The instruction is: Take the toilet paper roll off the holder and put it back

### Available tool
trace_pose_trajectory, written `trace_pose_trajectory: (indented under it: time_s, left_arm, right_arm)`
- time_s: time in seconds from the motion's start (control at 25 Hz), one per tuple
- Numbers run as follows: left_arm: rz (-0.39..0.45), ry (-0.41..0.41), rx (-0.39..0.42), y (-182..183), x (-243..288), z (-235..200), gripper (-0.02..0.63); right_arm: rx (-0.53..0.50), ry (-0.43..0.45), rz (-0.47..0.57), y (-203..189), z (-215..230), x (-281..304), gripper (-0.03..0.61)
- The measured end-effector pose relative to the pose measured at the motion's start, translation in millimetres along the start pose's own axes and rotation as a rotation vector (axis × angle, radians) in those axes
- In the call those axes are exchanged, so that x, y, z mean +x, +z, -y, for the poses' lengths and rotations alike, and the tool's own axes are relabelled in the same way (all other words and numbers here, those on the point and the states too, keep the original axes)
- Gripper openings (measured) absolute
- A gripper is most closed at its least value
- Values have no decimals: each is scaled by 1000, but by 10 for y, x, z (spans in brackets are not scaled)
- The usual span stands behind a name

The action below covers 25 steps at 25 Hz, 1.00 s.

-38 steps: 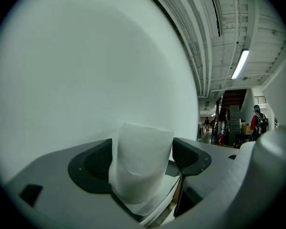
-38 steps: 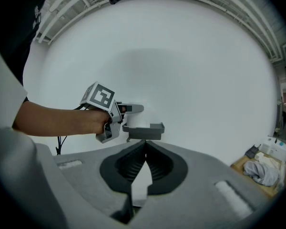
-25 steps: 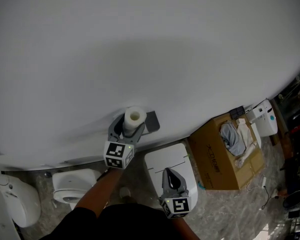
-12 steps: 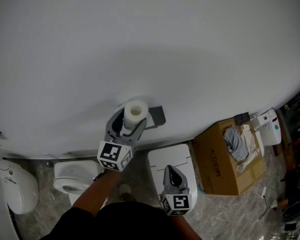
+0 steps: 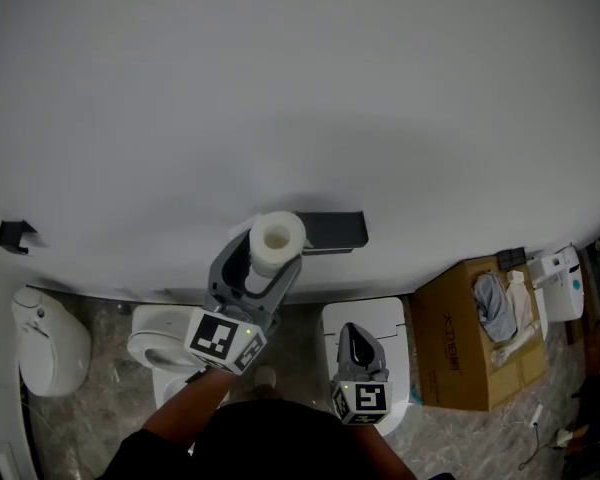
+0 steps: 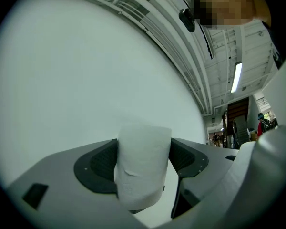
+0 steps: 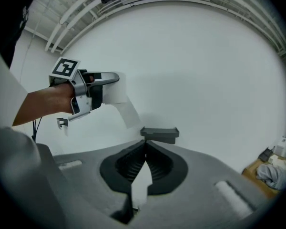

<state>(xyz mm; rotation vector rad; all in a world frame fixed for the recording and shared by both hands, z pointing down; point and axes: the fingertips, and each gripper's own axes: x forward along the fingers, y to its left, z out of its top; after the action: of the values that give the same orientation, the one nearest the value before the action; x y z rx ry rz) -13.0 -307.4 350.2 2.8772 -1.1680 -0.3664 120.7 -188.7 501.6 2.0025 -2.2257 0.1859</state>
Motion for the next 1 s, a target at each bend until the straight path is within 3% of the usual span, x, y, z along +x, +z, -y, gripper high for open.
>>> trace_pose_trajectory:
  time_s: [0.4, 1.0]
  left_arm:
    - [-68, 141, 22, -254, -1039, -60, 333]
    - [-205, 318, 23, -817, -1960, 63, 333]
  right_arm:
    - [-39, 123, 51, 235, -529, 60, -2]
    - [-57, 188, 27, 33, -640, -327, -2]
